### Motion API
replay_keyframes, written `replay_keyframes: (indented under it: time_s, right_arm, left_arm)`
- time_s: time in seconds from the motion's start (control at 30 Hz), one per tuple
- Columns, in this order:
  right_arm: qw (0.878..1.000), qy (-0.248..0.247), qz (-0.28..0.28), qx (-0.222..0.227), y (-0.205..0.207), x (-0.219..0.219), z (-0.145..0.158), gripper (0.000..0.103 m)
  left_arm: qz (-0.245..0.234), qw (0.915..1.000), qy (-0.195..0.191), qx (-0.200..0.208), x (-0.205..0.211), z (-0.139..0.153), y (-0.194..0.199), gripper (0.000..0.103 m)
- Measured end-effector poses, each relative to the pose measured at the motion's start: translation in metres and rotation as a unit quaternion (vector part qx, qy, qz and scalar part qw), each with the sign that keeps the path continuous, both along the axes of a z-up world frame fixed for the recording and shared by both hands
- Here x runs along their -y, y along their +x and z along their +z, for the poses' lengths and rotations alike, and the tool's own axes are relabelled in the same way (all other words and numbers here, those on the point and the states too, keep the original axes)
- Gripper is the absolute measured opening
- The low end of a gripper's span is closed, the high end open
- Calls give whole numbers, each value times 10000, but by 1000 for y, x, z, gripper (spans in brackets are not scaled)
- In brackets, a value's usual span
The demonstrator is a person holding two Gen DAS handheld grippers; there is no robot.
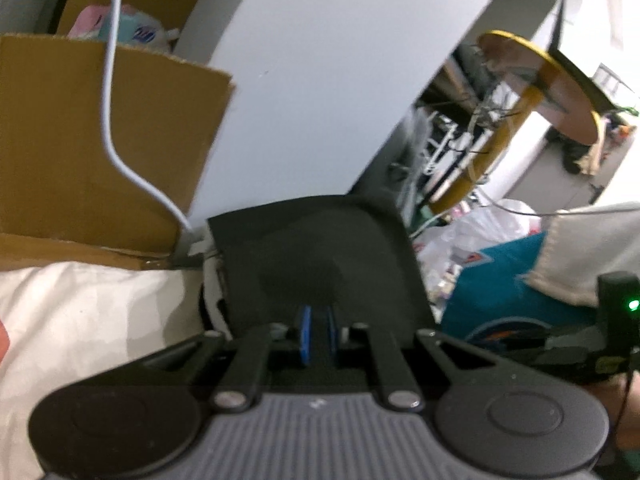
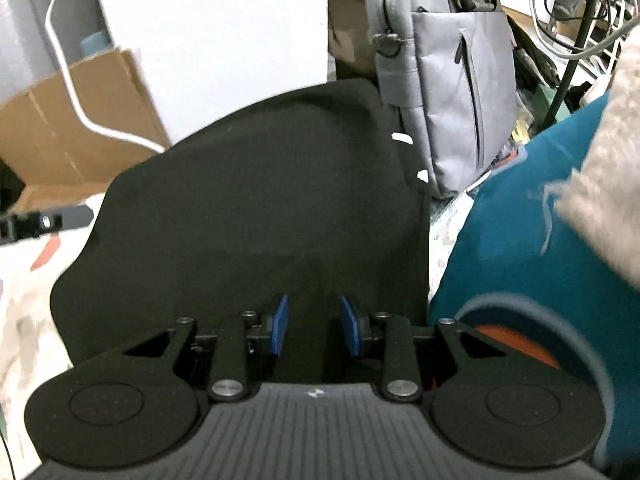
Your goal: Fold clothes
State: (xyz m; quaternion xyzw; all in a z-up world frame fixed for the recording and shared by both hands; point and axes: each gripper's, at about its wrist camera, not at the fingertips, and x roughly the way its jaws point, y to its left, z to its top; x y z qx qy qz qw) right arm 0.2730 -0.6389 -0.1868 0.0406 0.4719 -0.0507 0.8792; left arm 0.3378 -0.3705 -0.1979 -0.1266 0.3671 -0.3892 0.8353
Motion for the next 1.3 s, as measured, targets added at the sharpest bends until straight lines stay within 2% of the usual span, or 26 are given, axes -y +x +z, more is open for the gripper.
replay_keyframes:
  time_s: [0.1,0.3,0.43,0.57,0.7,0.77,0.87,0.93,1.1,1.17,1.3]
  right_arm:
    - [9999,-62,-79,-17,-15,-4,2,33]
    - [9999,-71,93,102,-40,-12,-12,33]
    - [9992,-346,127,-124,-51,-22,-26,33]
    - [9982,-404,135,-418,-60,-26,-29,33]
    - [9984,-269,89,-491,-64,-29,-14,33]
    - [9988,-148,72,-455,-65,-32,-4,34]
    - [9989,25,42,-470,-65,-38,8,44]
    - [9989,80,-18,-454,-68,-44,16,54]
    - [9985,332,-130,-427,-81,-64,46,69]
    - [9978,528,-35,-402,-88,-74,65,74]
    - [9966,727,236,-297,-100,-94,103,93]
  left_arm:
    - [-115,9999,-32,-49,-1,-6,-14,9]
    - [23,9996,-181,-199,-9,-33,-35,9]
    - [226,9980,6,-587,-15,-48,-38,9]
    - [217,9965,371,-719,-24,-47,-45,11]
    - [271,9943,578,-850,-39,-38,-51,15]
    - [405,9929,720,-858,-51,-26,-57,23]
    - [710,9887,1003,-861,-68,-8,-64,25]
    - [788,9882,985,-871,-81,9,-70,30]
    - [960,9851,1116,-889,-111,52,-88,49]
    - [1098,9826,1136,-974,-125,68,-97,62]
    - [1268,9816,1081,-935,-148,103,-116,75]
